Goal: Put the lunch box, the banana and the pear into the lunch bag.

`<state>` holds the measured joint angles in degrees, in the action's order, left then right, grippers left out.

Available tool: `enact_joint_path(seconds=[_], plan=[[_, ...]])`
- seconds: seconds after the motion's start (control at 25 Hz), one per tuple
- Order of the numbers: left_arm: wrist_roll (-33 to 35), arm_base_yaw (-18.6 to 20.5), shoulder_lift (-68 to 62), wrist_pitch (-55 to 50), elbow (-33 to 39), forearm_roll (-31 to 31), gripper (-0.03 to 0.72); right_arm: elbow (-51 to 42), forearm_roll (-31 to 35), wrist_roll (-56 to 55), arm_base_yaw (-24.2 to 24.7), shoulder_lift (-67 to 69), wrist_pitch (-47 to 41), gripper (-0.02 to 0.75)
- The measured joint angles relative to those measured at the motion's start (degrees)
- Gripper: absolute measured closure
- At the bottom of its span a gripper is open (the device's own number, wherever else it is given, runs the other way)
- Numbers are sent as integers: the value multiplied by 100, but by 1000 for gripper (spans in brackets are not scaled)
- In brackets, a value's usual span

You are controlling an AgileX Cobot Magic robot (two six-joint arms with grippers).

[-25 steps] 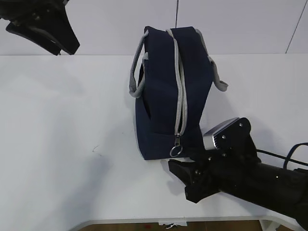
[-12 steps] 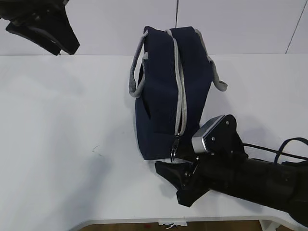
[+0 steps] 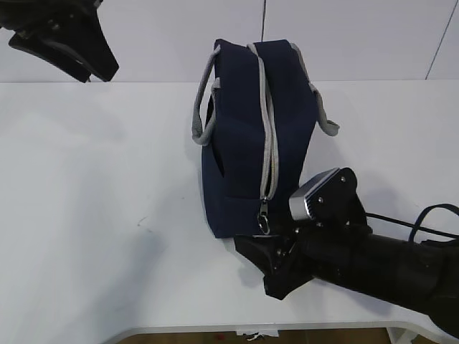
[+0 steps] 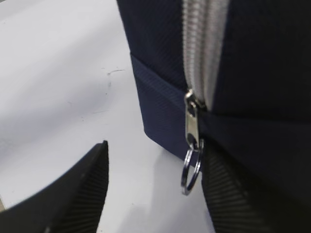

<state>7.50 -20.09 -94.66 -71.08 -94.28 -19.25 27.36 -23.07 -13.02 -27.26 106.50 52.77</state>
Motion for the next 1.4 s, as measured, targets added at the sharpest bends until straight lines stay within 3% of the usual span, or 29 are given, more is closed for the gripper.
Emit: enact_joint_path(seconds=[0.16,0.36,0.48,0.88,1.24,1.4], plan=[[0,0,0,0,0,0,381,0,26,-124,0,0,-11,307],[0,0,0,0,0,0,381,0,36,-154,0,0,-11,438],[0,0,0,0,0,0,381,0,47,-164,0,0,-39,478],[0,0,0,0,0,0,381,-10,240,-189,0,0,-151,563],[0,0,0,0,0,0,381,-10,381,-222,0,0,-161,589],[0,0,0,0,0,0,381,-10,435,-256,0,0,-186,711]])
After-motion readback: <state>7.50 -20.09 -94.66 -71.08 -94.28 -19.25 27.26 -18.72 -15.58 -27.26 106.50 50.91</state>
